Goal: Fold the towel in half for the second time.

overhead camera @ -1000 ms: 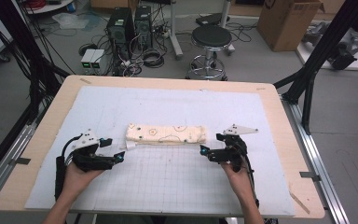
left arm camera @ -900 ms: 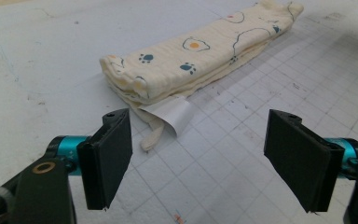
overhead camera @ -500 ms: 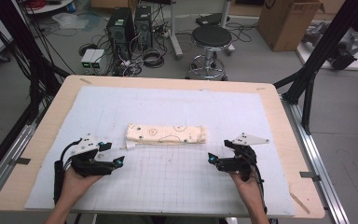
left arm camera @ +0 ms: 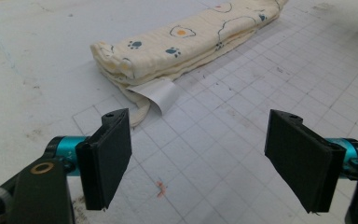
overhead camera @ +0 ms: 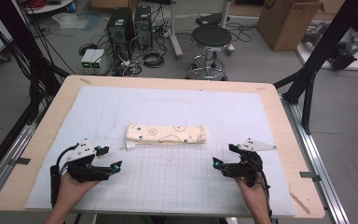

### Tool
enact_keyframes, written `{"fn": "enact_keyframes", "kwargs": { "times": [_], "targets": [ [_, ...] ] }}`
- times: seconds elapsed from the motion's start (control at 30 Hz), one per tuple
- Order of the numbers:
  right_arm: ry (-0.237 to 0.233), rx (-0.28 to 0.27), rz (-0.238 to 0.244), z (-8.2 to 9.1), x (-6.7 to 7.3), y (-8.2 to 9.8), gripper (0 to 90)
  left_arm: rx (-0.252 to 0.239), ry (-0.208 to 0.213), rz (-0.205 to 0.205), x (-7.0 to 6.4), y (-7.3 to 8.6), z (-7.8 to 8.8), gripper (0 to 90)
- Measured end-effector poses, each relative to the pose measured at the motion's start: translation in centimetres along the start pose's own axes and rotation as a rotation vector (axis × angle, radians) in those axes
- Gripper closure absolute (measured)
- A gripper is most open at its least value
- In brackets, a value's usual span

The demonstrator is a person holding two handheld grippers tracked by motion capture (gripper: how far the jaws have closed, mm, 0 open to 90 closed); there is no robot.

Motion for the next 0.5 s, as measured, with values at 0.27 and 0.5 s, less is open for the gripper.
{"fn": "enact_keyframes", "kwargs": {
  "times": [0.27, 0.5],
  "targets": [
    [0.006, 0.007, 0.002, 0.6, 0.3, 0.4, 11.6, 0.001, -0.005, -0.005, -0.2, 0.6, 0.8, 23.1],
    [0.002, 0.012, 0.02, 0.8, 0.6, 0.6, 11.6, -0.003, -0.013, -0.002, -0.2, 1.0, 1.3, 23.0]
  ]
}}
Point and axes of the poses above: each handheld gripper's, and its own axes: z roughly backward along the jaws, y roughly out of its underside, x roughly to its left, the point moved 6 cm from there along -z, roughly forward along the jaws, and after that the axes turned 12 degrees about z, right-handed, at the moved point
